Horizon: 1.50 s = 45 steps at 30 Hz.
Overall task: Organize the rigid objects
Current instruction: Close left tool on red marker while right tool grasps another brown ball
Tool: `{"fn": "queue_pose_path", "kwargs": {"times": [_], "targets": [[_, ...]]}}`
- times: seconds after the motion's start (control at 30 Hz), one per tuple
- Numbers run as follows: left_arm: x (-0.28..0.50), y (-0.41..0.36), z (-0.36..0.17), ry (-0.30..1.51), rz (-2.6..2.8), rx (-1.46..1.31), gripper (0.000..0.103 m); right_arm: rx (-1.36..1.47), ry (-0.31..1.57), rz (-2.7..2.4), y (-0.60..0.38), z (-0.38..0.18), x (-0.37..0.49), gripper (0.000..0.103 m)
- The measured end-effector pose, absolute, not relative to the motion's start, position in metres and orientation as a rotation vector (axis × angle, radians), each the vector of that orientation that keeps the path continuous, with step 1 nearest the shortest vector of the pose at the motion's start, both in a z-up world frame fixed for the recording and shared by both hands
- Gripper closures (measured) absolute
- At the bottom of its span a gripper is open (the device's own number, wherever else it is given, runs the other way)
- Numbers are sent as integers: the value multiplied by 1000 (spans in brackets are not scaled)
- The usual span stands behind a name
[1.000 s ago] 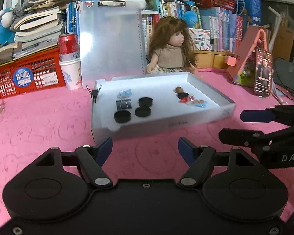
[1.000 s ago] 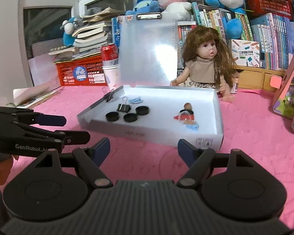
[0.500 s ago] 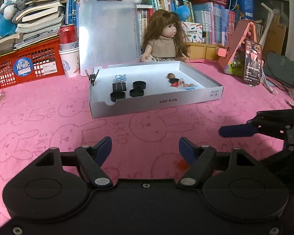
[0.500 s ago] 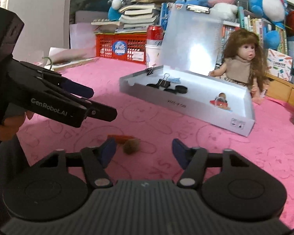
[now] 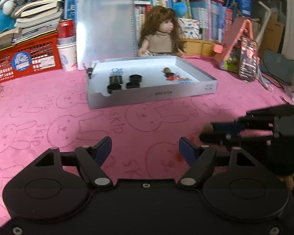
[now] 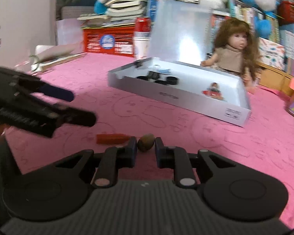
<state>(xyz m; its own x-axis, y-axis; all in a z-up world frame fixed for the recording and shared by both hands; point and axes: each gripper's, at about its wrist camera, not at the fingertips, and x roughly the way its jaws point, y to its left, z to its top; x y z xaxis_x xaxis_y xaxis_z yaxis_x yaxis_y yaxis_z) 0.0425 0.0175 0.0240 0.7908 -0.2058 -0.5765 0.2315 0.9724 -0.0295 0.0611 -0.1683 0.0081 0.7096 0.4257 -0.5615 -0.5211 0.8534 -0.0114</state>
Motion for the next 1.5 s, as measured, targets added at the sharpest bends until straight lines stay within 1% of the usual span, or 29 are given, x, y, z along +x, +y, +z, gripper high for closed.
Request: {"fn": "queue_pose_path", "kwargs": {"times": [0.17, 0.3, 0.6, 0.73, 0.87, 0.9, 0.97, 1.0, 1.03, 1.07, 1.13, 1.17, 1.2, 1.23, 1.5], "targets": [[38, 2, 14, 631, -268, 112, 29, -144, 571, 494, -180, 9, 64, 79], [45, -2, 6, 643, -190, 150, 29, -137, 567, 485, -183, 9, 64, 78], [51, 9, 8, 644, -148, 110, 29, -121, 542, 467, -183, 4, 62, 78], [41, 3, 10, 617, -184, 100, 29, -118, 514, 447, -184, 4, 57, 78], [35, -11, 10, 601, -225, 103, 29, -104, 531, 458, -186, 3, 61, 78], [35, -14, 10, 599, -232, 108, 29, -101, 540, 466, -186, 4, 62, 74], [34, -22, 9, 595, -242, 115, 29, -99, 557, 489, -186, 3, 65, 74], [35, -25, 8, 594, -246, 117, 29, -102, 558, 494, -185, 3, 66, 68], [36, -28, 8, 594, -246, 118, 30, -106, 563, 502, -185, 4, 68, 57], [37, -29, 7, 596, -245, 115, 31, -110, 567, 505, -184, 4, 70, 55], [39, -27, 6, 604, -238, 100, 31, -107, 575, 518, -183, 4, 73, 55], [40, -26, 6, 610, -236, 90, 32, -105, 578, 528, -183, 4, 74, 69], [41, -24, 6, 616, -236, 78, 34, -106, 578, 533, -182, 4, 74, 78], [42, -23, 6, 622, -236, 68, 34, -111, 575, 533, -182, 4, 73, 81], [45, -30, 5, 622, -217, 29, 35, -142, 525, 449, -187, 6, 58, 81]]}}
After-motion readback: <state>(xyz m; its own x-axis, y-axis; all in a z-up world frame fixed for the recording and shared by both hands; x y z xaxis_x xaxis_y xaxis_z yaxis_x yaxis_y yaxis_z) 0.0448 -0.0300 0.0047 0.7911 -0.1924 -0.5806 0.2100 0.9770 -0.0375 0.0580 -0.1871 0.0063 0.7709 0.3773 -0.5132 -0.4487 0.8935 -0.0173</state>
